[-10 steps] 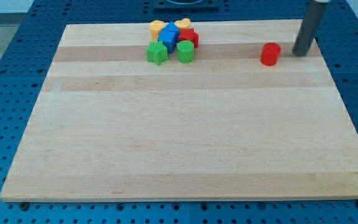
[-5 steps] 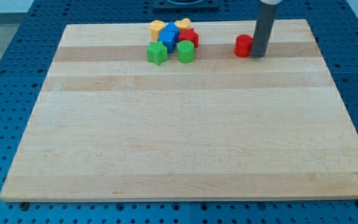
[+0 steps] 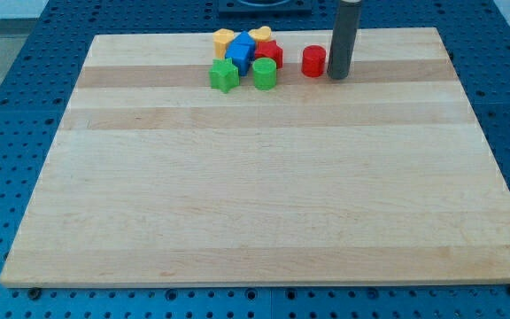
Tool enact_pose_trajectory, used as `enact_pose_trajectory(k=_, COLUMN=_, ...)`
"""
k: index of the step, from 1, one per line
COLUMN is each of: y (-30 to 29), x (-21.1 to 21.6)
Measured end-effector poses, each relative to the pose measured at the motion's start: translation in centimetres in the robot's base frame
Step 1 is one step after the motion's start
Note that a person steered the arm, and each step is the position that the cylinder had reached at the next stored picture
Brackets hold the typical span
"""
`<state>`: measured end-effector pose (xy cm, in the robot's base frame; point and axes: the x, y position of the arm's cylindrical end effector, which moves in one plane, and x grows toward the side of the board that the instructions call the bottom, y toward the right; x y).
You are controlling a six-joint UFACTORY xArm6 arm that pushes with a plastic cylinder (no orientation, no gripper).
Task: Move the red circle closer to the group of blocks
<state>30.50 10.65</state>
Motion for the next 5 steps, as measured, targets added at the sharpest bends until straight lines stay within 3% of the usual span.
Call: enact_pose_trajectory(k=5, y=-5.0, x=-3.7)
